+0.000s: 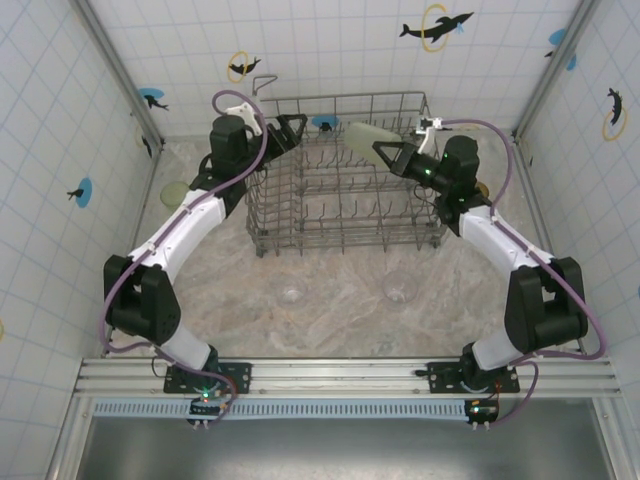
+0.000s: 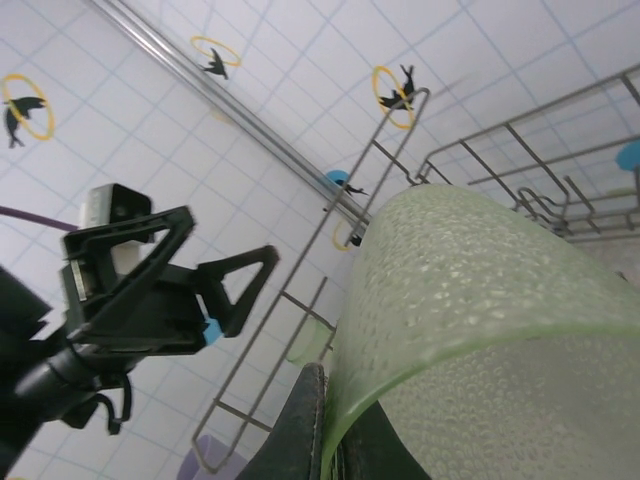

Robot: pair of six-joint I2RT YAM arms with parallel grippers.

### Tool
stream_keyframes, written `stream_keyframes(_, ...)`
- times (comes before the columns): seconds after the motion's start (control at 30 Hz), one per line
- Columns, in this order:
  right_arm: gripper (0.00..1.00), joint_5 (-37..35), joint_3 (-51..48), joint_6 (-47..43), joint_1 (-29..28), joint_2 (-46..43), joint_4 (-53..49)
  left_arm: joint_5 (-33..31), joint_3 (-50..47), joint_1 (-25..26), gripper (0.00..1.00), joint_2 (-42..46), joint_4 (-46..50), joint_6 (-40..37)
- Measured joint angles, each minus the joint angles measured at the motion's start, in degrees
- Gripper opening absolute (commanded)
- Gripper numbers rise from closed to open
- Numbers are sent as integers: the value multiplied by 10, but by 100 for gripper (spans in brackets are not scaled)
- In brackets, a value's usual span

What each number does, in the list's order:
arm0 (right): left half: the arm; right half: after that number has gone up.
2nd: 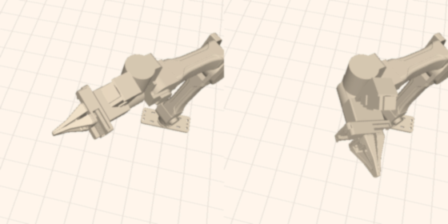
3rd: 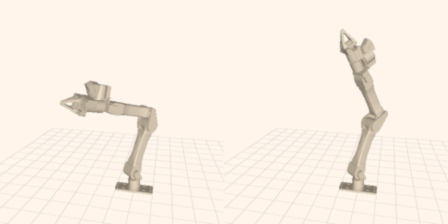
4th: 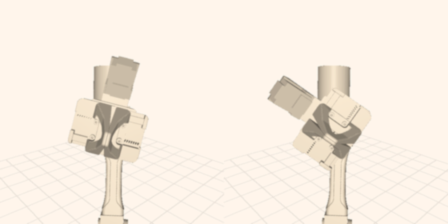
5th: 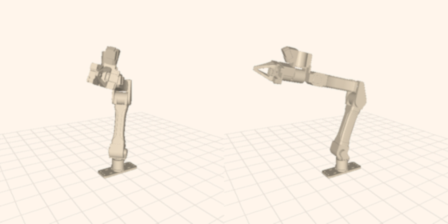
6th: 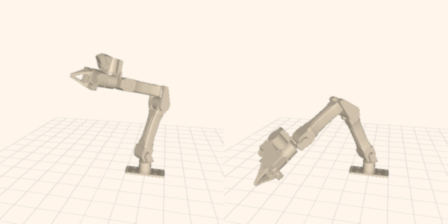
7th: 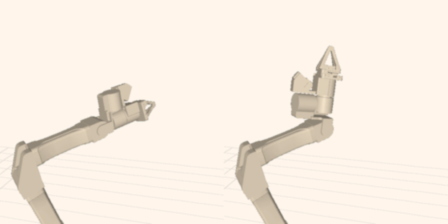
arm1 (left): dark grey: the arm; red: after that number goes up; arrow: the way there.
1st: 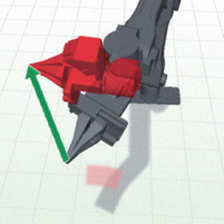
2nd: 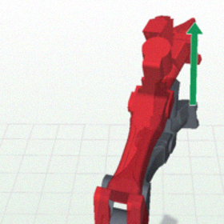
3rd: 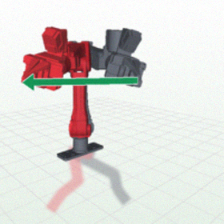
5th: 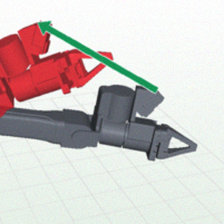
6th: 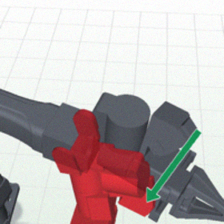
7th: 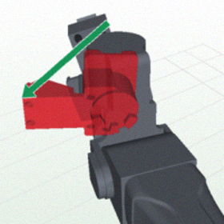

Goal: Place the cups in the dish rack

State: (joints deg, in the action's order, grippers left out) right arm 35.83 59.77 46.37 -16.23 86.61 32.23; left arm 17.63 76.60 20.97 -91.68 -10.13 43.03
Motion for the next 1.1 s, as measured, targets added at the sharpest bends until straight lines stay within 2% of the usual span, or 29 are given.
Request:
stream_keyframes(0.33, 0, 21, -16, 57, -11, 8, 140, 28, 10, 15, 98, -33, -61, 87)
stream_keyframes(0.83, 0, 40, -11, 113, -33, 69, 213, 77, 33, 26, 98, -71, -93, 186)
stream_keyframes(1.1, 0, 47, 13, 139, -45, 90, 246, 90, 34, 26, 98, -75, -105, 212)
